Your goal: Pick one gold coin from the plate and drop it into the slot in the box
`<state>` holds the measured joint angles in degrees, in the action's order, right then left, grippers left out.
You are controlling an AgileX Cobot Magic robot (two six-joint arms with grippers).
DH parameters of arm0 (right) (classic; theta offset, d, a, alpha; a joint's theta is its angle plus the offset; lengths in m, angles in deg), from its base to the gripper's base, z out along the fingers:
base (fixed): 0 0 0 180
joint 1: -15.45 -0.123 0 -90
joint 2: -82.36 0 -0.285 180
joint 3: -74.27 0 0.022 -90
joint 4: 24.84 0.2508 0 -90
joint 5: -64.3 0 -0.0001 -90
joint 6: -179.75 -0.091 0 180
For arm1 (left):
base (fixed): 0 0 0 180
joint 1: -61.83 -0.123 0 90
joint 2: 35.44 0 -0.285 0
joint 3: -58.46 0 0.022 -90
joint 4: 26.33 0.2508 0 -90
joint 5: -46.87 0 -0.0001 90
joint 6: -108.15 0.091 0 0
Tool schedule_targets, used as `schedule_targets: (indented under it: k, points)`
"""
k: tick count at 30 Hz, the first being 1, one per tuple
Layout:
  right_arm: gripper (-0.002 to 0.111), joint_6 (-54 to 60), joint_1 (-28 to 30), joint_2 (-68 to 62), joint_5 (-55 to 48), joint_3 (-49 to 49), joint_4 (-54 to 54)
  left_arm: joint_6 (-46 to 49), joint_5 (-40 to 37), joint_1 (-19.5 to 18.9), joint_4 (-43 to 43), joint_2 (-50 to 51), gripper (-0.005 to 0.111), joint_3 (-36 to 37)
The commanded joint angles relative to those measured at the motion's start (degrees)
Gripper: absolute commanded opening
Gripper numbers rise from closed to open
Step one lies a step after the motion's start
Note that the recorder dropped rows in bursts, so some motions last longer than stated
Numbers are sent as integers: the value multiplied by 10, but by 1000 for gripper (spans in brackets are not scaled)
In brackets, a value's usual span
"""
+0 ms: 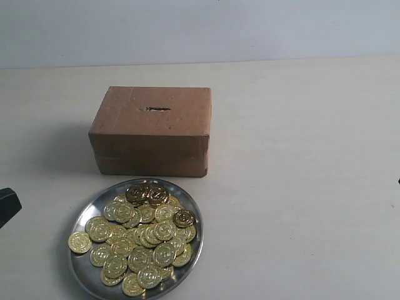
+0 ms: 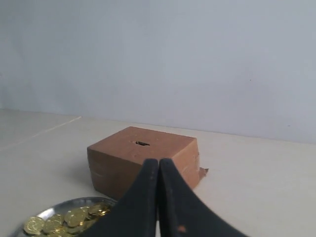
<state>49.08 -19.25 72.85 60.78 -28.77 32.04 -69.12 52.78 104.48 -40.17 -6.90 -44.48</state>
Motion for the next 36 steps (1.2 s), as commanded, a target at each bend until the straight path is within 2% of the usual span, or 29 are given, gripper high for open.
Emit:
schedule_targets:
  k: [1, 7, 13, 29, 33, 36]
  points:
    - [0, 47, 57, 3, 0, 3, -48, 2, 1, 2, 3, -3, 0, 1]
    - [0, 44, 196, 3, -1, 3, -48, 2, 1, 2, 2, -3, 0, 1]
    - [0, 44, 271, 3, -2, 3, -48, 2, 1, 2, 2, -3, 0, 1]
    - [0, 42, 285, 17, -12, 3, -72, 2, 1, 2, 2, -3, 0, 1]
    - [0, -84, 286, 17, -15, 3, -196, 2, 0, 2, 2, -3, 0, 1]
    - [0, -256, 286, 17, -35, 3, -348, 2, 0, 2, 2, -3, 0, 1]
